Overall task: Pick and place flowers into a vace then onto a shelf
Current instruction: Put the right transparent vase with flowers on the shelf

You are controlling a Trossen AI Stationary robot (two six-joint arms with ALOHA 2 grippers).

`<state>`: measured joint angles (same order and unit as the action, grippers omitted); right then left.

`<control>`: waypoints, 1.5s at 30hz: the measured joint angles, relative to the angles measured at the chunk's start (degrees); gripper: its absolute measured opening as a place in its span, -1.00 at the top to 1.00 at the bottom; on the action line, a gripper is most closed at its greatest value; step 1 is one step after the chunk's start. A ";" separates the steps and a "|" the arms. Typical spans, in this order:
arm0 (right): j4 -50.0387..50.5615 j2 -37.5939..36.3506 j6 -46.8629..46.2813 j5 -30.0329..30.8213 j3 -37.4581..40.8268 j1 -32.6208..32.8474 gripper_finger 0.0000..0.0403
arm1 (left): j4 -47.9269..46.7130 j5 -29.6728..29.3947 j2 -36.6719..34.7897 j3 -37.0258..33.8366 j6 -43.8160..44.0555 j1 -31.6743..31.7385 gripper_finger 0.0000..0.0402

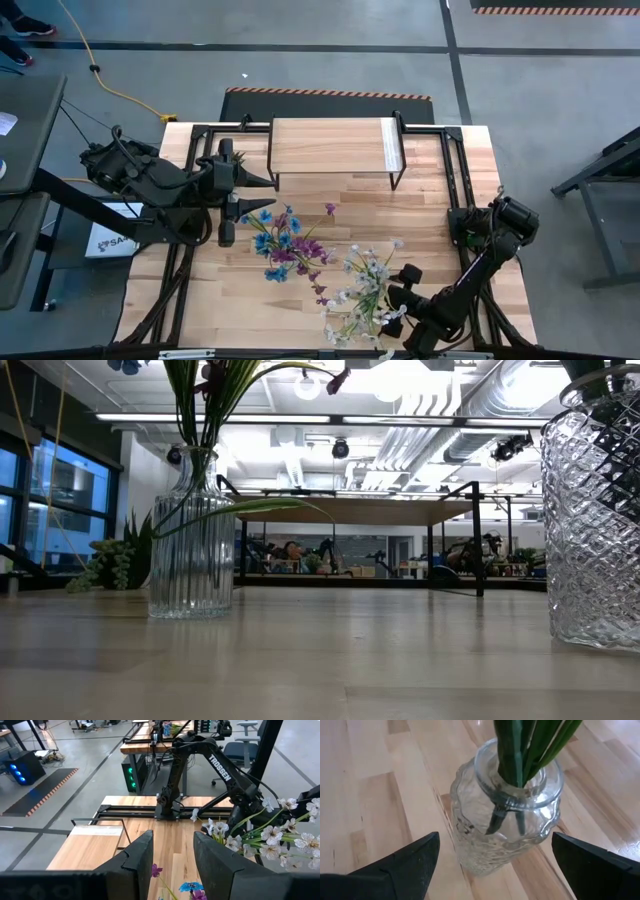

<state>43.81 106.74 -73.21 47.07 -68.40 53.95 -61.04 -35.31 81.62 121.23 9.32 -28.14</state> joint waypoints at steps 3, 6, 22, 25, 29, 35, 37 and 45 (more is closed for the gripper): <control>-0.08 0.08 0.15 0.11 0.00 0.00 -0.86 | 0.00 0.00 0.00 -0.02 0.00 0.01 0.13; -0.18 0.11 0.86 0.33 0.00 -0.15 -0.86 | 0.00 0.00 0.00 0.00 0.00 0.00 0.13; -1.59 0.17 7.72 -0.63 0.00 -2.33 -0.86 | 0.00 -0.19 0.00 -0.02 -0.02 0.02 0.13; -1.62 0.20 7.72 -0.55 0.00 -2.34 -0.86 | 0.00 -0.20 0.00 -0.01 -0.02 0.00 0.13; -1.68 0.20 7.68 -0.54 0.00 -2.49 -0.86 | 0.00 -0.20 0.00 -0.01 -0.02 0.01 0.13; -1.70 0.20 7.21 -1.22 0.00 -3.53 -0.86 | 0.00 -0.22 0.00 -0.02 -0.02 0.00 0.13; -1.72 0.20 6.80 -1.58 0.00 -3.86 -0.86 | 0.00 -0.22 0.00 -0.02 -0.02 0.00 0.13; -1.72 0.20 6.35 -2.67 0.00 -4.09 -0.86 | 0.00 -0.24 0.00 -0.01 -0.03 0.01 0.13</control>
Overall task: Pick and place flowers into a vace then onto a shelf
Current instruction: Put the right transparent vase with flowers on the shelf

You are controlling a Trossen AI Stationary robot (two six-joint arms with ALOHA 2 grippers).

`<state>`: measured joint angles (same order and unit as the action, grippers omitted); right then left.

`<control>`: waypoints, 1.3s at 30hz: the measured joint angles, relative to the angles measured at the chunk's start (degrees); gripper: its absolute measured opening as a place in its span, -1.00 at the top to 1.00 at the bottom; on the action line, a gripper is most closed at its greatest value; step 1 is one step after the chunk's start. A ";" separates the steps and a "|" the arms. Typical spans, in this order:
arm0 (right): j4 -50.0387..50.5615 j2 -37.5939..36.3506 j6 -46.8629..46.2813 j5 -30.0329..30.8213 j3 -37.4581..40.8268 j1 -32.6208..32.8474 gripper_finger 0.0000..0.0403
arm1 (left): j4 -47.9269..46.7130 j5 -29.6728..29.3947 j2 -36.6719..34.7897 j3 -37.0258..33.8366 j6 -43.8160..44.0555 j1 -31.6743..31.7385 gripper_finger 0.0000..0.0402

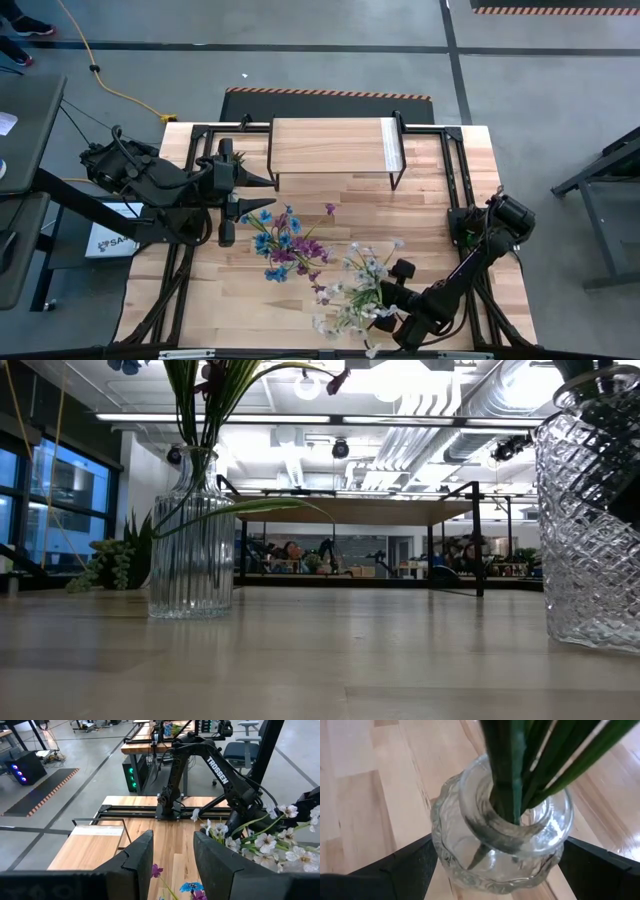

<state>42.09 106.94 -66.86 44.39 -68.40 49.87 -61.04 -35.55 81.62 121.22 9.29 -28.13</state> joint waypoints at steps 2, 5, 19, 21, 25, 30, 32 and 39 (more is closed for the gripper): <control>0.00 0.04 -0.33 0.01 0.00 0.00 -0.85 | 0.00 0.00 0.00 -0.01 -0.01 0.00 0.13; -0.04 0.92 -1.63 0.01 0.00 0.02 -0.85 | 0.00 0.00 0.00 -0.01 -0.01 -0.01 0.13; -2.45 3.02 -3.61 0.21 0.02 0.04 -0.55 | 0.02 -0.02 0.00 -0.01 0.00 -0.01 0.13; -2.49 3.04 -3.61 0.18 0.02 0.04 -0.49 | 0.01 -0.01 0.00 -0.01 0.01 -0.01 0.13; -2.62 3.04 -3.68 0.12 0.02 0.07 -0.36 | 0.02 -0.02 0.00 -0.01 0.01 -0.01 0.13; -2.62 3.02 -3.68 0.28 0.02 0.15 -0.24 | 0.02 -0.02 0.00 -0.01 0.00 0.00 0.13; -2.60 3.02 -3.70 0.35 0.02 0.27 -0.24 | 0.02 -0.02 0.00 0.00 0.00 -0.01 0.13; -2.52 2.99 -4.70 0.26 0.02 0.50 -0.25 | 0.02 -0.02 0.00 -0.01 0.01 -0.01 0.13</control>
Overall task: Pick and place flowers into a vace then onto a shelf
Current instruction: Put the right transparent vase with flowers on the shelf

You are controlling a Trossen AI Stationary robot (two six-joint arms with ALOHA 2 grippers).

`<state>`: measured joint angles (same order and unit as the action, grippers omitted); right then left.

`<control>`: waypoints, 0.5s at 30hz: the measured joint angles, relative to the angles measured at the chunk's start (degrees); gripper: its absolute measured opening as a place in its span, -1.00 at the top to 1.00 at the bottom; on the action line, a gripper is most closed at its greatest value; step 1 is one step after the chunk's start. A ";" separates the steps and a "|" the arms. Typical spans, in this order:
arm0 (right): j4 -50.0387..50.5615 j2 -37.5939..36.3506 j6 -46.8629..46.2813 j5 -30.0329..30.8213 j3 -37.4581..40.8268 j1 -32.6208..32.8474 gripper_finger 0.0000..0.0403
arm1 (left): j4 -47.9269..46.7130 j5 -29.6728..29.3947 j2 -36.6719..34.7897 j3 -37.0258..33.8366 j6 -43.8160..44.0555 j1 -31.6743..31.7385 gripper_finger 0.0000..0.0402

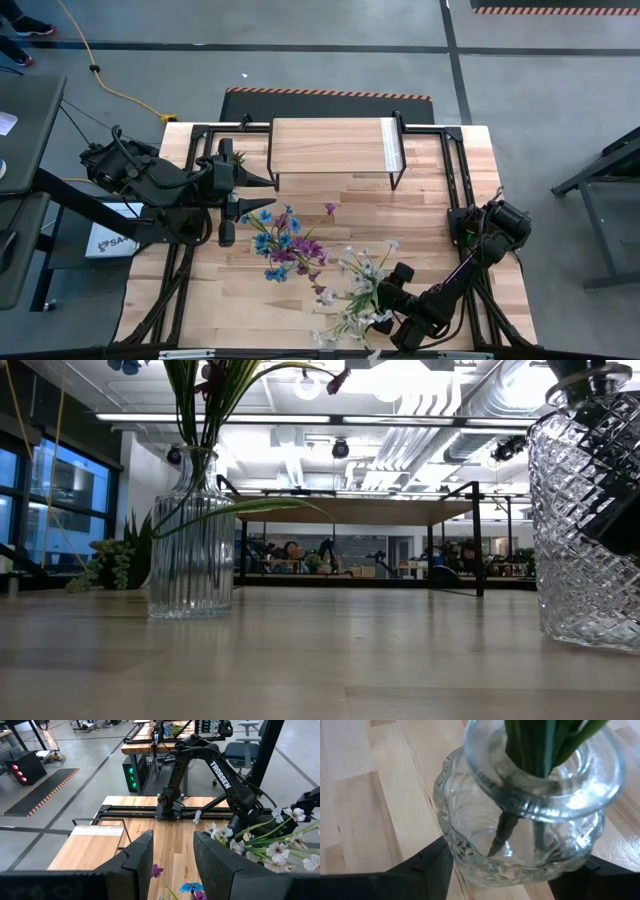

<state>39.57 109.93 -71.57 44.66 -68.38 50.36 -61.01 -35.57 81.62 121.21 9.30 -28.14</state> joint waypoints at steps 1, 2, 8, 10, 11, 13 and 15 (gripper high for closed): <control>0.00 0.02 0.00 0.02 0.00 0.02 -0.24 | 0.00 0.00 0.00 0.01 -0.02 0.00 0.13; -0.01 0.01 0.00 0.03 0.00 0.03 -0.24 | 0.00 0.00 0.00 0.02 -0.02 0.00 0.13; -0.02 0.00 -0.02 0.30 0.00 0.05 -0.22 | 0.00 -0.02 0.00 0.02 0.00 0.00 0.13; -0.02 0.00 -0.20 0.58 0.00 0.05 -0.21 | 0.00 -0.02 0.00 0.00 0.00 0.00 0.13; -0.02 0.00 -0.20 0.64 0.00 0.05 -0.21 | 0.00 -0.01 0.00 0.00 -0.01 0.02 0.13; -0.02 0.02 -0.25 0.66 0.00 0.05 -0.21 | 0.00 -0.02 0.00 0.01 -0.02 0.01 0.13; -0.02 0.00 -0.22 0.70 0.00 0.05 -0.21 | 0.00 -0.02 0.00 0.00 -0.02 0.02 0.13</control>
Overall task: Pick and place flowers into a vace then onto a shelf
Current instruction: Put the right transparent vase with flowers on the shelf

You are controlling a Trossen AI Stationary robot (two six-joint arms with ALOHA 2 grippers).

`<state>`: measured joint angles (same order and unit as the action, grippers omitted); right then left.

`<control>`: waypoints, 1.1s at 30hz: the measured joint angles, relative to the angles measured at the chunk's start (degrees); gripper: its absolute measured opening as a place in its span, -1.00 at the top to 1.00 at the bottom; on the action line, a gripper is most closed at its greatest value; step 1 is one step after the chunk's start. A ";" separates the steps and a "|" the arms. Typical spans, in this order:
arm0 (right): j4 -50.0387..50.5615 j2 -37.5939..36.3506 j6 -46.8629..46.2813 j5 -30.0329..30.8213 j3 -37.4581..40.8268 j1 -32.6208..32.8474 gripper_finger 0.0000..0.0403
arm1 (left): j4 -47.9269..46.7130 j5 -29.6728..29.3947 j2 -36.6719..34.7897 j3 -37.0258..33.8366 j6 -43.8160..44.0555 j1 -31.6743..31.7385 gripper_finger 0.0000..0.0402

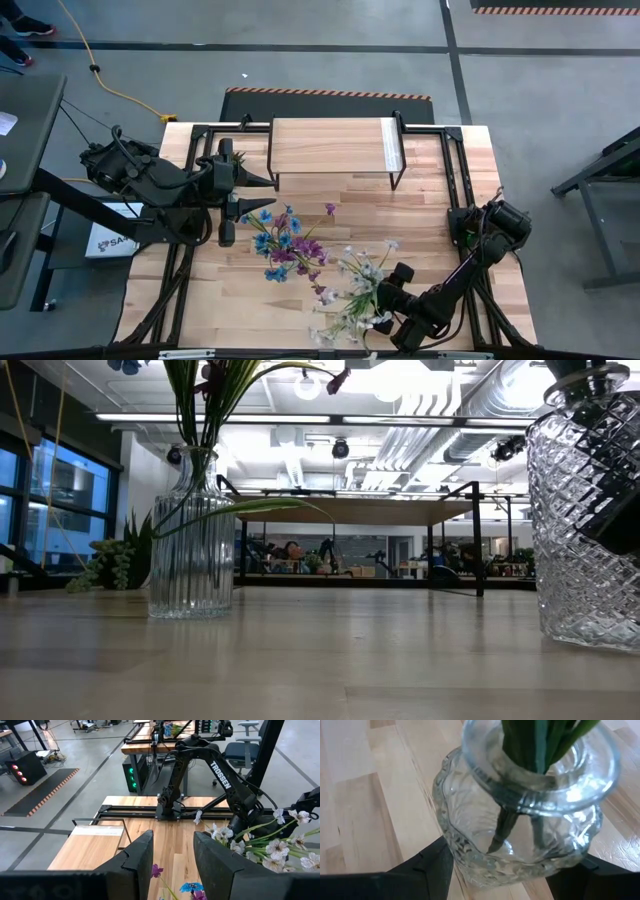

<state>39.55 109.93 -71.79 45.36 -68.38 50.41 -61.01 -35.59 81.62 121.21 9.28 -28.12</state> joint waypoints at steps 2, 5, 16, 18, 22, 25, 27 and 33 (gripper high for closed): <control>0.02 0.01 -0.07 0.06 0.00 0.00 -0.21 | 0.02 0.00 0.00 0.00 0.02 -0.02 0.13; 0.02 0.01 -0.17 0.11 0.00 0.00 -0.21 | 0.02 0.00 0.00 0.00 0.01 -0.01 0.13; -0.30 0.01 -0.42 0.54 0.00 0.00 -0.21 | 0.03 0.00 0.00 0.00 0.02 0.00 0.13; -0.45 0.01 -0.42 0.92 0.00 0.00 -0.21 | 0.03 0.00 0.00 0.00 0.02 -0.02 0.13; -0.53 -0.38 -0.23 1.67 0.00 0.00 -0.21 | 0.07 0.00 0.00 0.02 0.02 -0.02 0.13; -0.25 -1.29 0.10 2.42 -0.01 0.00 -0.21 | 0.46 0.01 0.00 0.00 0.02 -0.01 0.13; 0.14 -1.53 0.39 2.55 -0.03 0.00 -0.21 | 0.97 0.00 0.00 0.01 0.02 0.00 0.13; 3.20 -1.57 0.69 2.66 -1.77 0.00 -0.21 | 1.14 0.00 0.00 0.01 0.02 -0.02 0.13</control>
<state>42.75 108.36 -71.10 48.02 -70.15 50.41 -59.88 -35.59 81.62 121.22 9.30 -28.14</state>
